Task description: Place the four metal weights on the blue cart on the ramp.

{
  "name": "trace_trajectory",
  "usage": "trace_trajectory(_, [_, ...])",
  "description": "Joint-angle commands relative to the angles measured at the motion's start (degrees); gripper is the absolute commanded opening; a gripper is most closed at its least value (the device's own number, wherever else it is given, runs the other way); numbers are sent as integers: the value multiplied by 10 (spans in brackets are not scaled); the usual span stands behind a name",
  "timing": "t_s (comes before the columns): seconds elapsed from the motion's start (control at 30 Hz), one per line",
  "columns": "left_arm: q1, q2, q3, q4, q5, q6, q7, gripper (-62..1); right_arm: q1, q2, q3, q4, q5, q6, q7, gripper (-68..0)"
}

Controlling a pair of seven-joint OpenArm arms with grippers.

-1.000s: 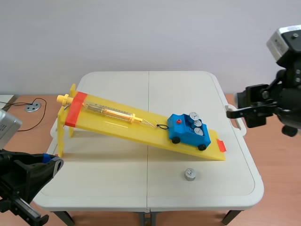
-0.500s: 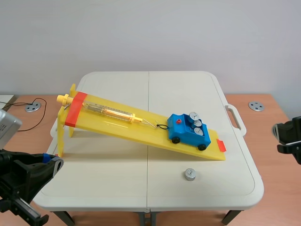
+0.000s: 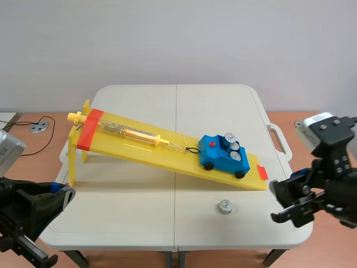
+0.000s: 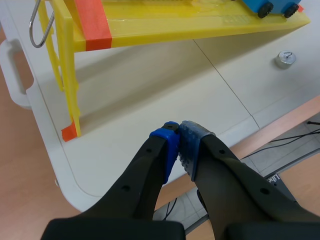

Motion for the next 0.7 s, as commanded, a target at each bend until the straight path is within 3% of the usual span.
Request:
trace_trajectory(0.0, [-11, 5, -9, 38, -34, -12, -56, -573, 54, 22, -10, 14, -21, 15, 87, -397])
trace_trajectory(0.4, [-11, 6, -9, 38, -34, -12, -56, -573, 137, -33, -98, -115, -95, 2, 137, -397])
trace_trajectory(0.67, [-11, 6, -9, 38, -34, -12, -56, -573, 173, -63, -130, -178, -116, -8, 160, -397])
